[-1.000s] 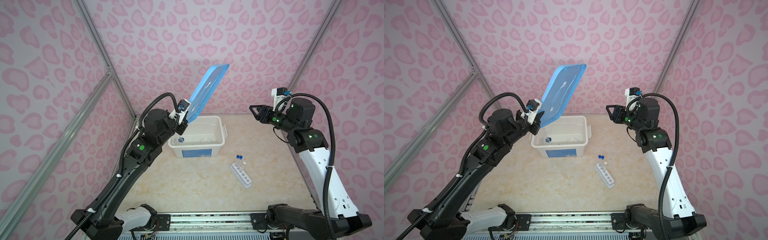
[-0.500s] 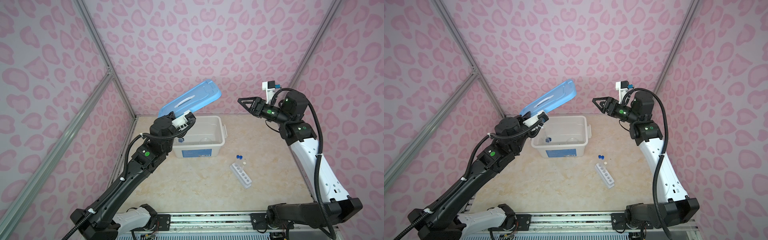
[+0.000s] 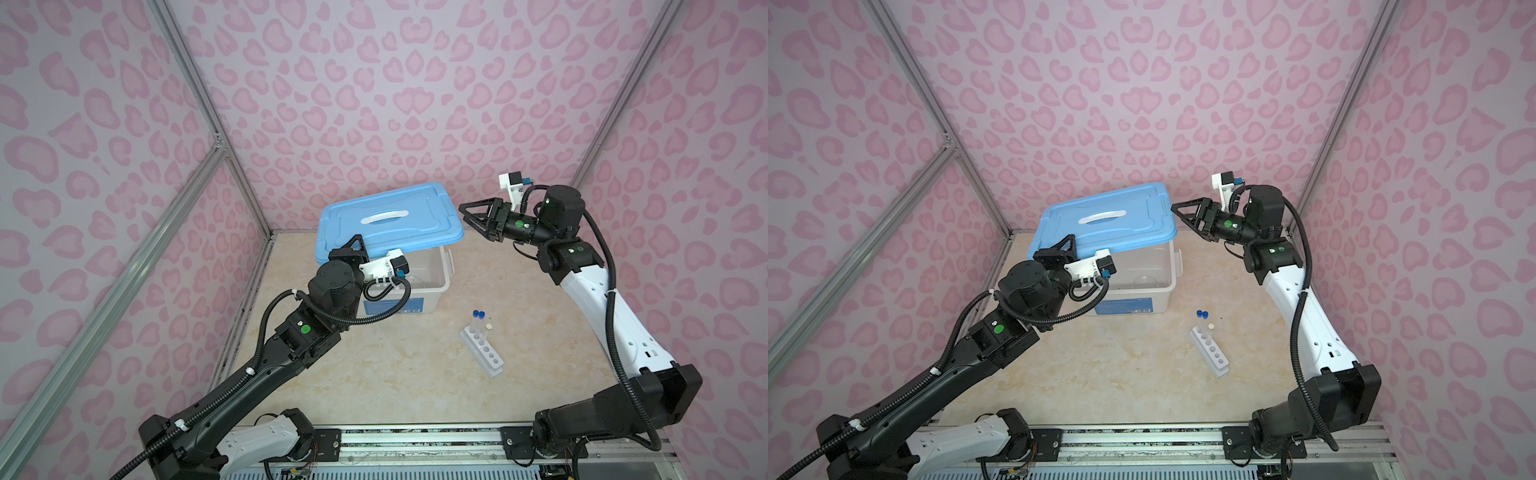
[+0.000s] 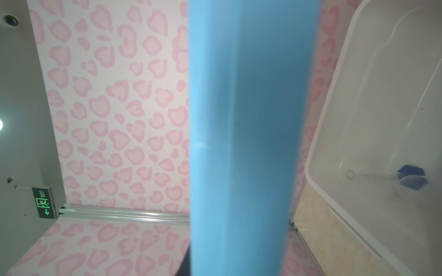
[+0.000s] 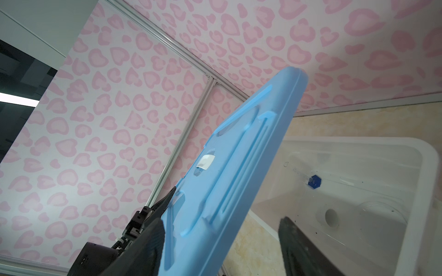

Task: Organize the chemistry lab equipment

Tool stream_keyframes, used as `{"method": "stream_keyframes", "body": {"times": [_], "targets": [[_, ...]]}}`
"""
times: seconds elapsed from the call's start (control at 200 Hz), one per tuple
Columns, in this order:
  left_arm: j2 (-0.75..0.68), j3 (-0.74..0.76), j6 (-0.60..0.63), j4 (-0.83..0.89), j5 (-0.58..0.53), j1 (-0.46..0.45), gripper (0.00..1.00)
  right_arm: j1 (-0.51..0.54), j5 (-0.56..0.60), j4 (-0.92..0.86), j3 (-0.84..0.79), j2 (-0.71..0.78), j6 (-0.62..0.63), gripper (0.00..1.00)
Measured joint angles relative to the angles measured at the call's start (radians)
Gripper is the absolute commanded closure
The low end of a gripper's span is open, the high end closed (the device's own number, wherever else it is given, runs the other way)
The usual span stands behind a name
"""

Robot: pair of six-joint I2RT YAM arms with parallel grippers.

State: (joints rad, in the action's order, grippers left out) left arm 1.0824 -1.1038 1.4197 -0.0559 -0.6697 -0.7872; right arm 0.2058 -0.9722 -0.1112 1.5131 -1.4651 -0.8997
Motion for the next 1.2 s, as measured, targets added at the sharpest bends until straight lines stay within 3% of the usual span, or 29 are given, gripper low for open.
{"method": "stream_keyframes", "body": {"times": [0.235,0.34,0.77,1.03,1.2], "targets": [[-0.010,0.033,0.041,-0.014,0.000,-0.031,0.92,0.033,-0.023,0.023,-0.016,-0.028,-0.040,0.25],[-0.015,0.045,0.053,-0.026,0.011,-0.040,0.91,0.035,-0.023,0.023,-0.016,-0.041,-0.049,0.30],[-0.035,0.088,0.104,-0.073,0.019,-0.064,0.85,0.036,-0.026,0.002,-0.016,-0.063,-0.057,0.68],[-0.038,0.102,0.131,-0.042,0.010,-0.074,0.82,0.035,-0.023,0.023,-0.062,-0.067,-0.159,0.90],[-0.039,0.106,0.124,-0.031,0.022,-0.079,0.72,0.038,-0.023,0.131,-0.117,-0.066,-0.235,0.97]]}}
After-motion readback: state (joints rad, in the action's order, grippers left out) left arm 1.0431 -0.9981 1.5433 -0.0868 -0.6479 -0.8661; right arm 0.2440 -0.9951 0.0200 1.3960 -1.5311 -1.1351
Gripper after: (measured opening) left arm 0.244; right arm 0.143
